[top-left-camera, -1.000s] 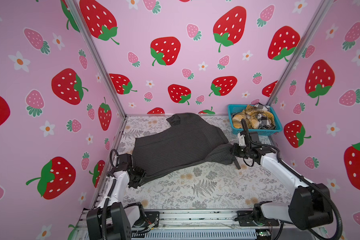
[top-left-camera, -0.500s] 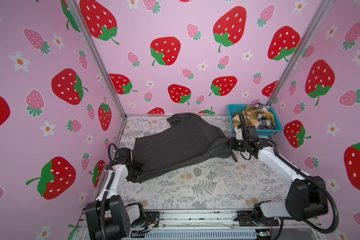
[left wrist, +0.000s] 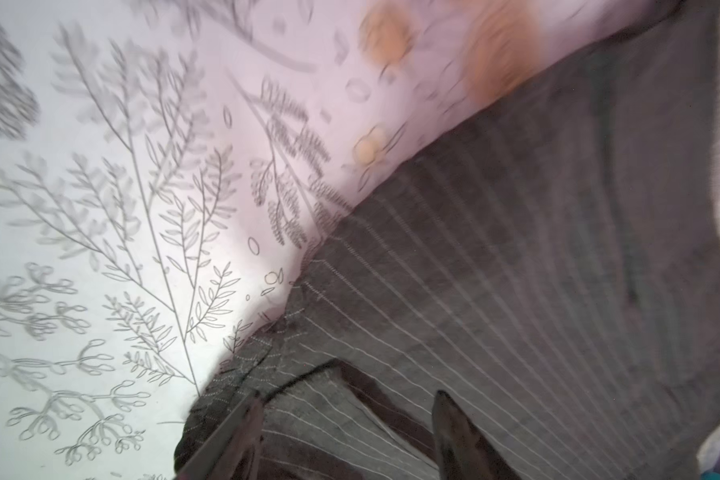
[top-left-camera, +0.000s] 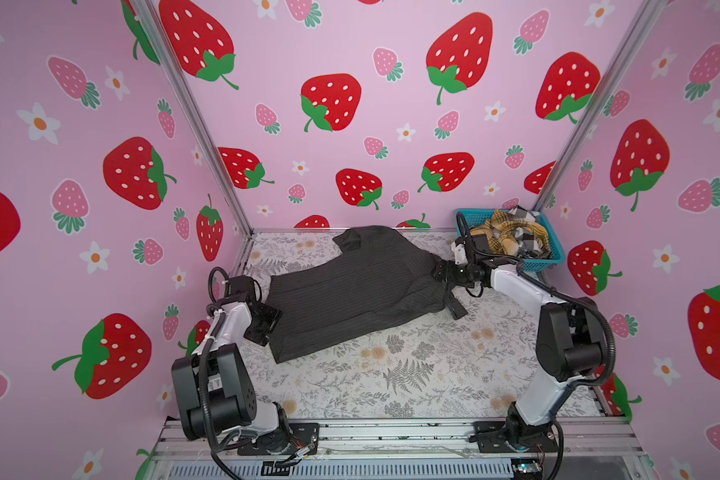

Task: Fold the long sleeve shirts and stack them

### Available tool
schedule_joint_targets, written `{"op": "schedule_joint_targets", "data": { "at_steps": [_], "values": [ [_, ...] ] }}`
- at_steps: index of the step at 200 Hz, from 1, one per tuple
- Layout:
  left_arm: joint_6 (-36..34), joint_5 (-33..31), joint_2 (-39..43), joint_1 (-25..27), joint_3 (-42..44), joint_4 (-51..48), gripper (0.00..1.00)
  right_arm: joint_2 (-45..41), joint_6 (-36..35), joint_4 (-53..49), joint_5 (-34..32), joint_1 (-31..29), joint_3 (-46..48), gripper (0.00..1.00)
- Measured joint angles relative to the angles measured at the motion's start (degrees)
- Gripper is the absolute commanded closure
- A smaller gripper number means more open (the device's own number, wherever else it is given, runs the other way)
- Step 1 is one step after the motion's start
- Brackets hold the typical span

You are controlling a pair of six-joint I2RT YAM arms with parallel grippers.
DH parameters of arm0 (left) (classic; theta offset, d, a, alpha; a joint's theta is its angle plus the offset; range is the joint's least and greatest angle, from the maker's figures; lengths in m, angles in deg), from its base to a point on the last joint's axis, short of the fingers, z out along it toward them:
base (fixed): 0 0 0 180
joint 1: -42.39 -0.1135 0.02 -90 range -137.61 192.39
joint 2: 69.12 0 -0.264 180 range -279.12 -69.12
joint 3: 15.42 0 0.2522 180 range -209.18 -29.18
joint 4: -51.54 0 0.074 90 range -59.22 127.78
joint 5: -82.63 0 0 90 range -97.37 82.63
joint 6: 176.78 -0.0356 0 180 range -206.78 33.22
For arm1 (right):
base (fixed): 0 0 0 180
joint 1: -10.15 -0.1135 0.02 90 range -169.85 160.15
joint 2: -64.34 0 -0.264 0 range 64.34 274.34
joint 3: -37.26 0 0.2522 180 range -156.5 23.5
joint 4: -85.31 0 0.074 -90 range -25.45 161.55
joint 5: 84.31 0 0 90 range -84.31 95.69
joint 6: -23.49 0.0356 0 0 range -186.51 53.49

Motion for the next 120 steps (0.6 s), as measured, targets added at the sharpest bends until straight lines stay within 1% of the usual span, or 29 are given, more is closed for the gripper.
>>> {"op": "schedule_joint_targets", "data": {
  "at_steps": [8, 20, 27, 39, 47, 58, 60, 63, 76, 95, 107, 120],
  "values": [
    [-0.1, -0.3, 1.9, 0.0, -0.6, -0.1, 0.53, -1.5, -0.4, -0.7, -1.0, -0.4, 0.0, 0.12],
    [0.2, -0.2, 4.2, 0.8, -0.4, -0.1, 0.63, -4.4, -1.2, -1.2, -2.9, -1.9, 0.5, 0.2],
    [0.4, 0.3, 5.0, 1.9, 0.3, 0.2, 0.71, -6.0, -1.4, -1.3, -3.8, -3.2, 1.2, 0.25],
    [1.9, 1.8, 5.4, 4.6, 2.6, 1.4, 0.8, -8.0, -2.0, -1.3, -5.0, -6.2, 2.6, 0.34],
    [2.5, 3.2, 5.0, 7.0, 4.9, 2.8, 0.86, -8.3, -1.9, -1.3, -5.5, -8.1, 3.5, 0.37],
    [4.3, 4.8, 3.5, 9.8, 7.6, 4.2, 0.93, -7.3, -1.9, -1.2, -5.4, -10.3, 4.4, 0.37],
    [4.4, 5.1, 3.2, 10.4, 8.1, 4.4, 0.97, -7.0, -1.9, -1.2, -5.3, -10.7, 4.5, 0.37],
    [4.7, 5.4, 2.7, 10.9, 8.6, 4.8, 1.0, -6.5, -1.7, -1.1, -5.3, -11.1, 4.8, 0.37],
    [6.1, 7.1, -0.5, 13.1, 10.5, 6.1, 1.0, -3.2, -1.6, -1.1, -4.9, -12.3, 5.5, 0.36],
    [7.4, 8.1, -3.8, 13.6, 11.3, 7.6, 1.0, 1.9, -1.4, -1.5, -5.0, -12.5, 5.5, 0.37],
    [7.6, 8.2, -4.9, 13.5, 11.3, 8.3, 1.0, 3.6, -1.3, -2.8, -6.5, -12.5, 5.4, 0.33],
    [7.3, 8.6, -5.5, 13.0, 11.2, 8.9, 1.0, 3.1, -1.0, -4.5, -8.7, -12.3, 5.5, 0.3]
  ]
}}
